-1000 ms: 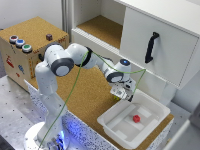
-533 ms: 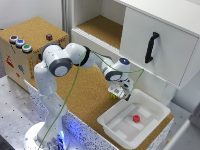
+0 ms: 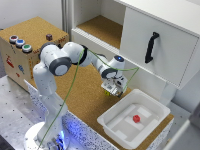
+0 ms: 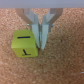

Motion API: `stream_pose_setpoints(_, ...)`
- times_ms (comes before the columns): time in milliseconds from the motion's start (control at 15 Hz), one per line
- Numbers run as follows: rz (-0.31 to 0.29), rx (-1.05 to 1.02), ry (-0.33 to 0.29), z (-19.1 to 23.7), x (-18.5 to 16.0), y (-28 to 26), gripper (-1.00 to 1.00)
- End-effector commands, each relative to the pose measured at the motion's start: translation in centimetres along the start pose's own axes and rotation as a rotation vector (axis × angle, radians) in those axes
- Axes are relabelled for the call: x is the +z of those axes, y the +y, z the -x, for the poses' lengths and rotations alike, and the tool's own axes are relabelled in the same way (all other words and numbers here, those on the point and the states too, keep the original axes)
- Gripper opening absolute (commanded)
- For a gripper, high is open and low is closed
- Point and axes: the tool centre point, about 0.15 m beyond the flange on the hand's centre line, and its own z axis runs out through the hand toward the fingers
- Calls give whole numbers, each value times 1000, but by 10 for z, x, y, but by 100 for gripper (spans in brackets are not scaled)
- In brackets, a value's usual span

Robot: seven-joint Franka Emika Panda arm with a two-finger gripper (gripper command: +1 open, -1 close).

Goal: Push the yellow block towards the left

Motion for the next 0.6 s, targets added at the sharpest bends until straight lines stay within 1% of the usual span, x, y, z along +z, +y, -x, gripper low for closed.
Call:
stream_pose_setpoints(0, 41, 65, 59, 16, -7, -35, -100)
stream_pose_setpoints(133, 33, 75, 51, 15, -5, -46, -100)
stream_pose_setpoints(267, 17, 81, 23, 14, -1, -58, -100)
stream_pose_setpoints(333, 20, 77, 11, 15, 2, -65, -100)
stream_pose_setpoints(533, 9, 86, 10, 14, 1, -82, -100)
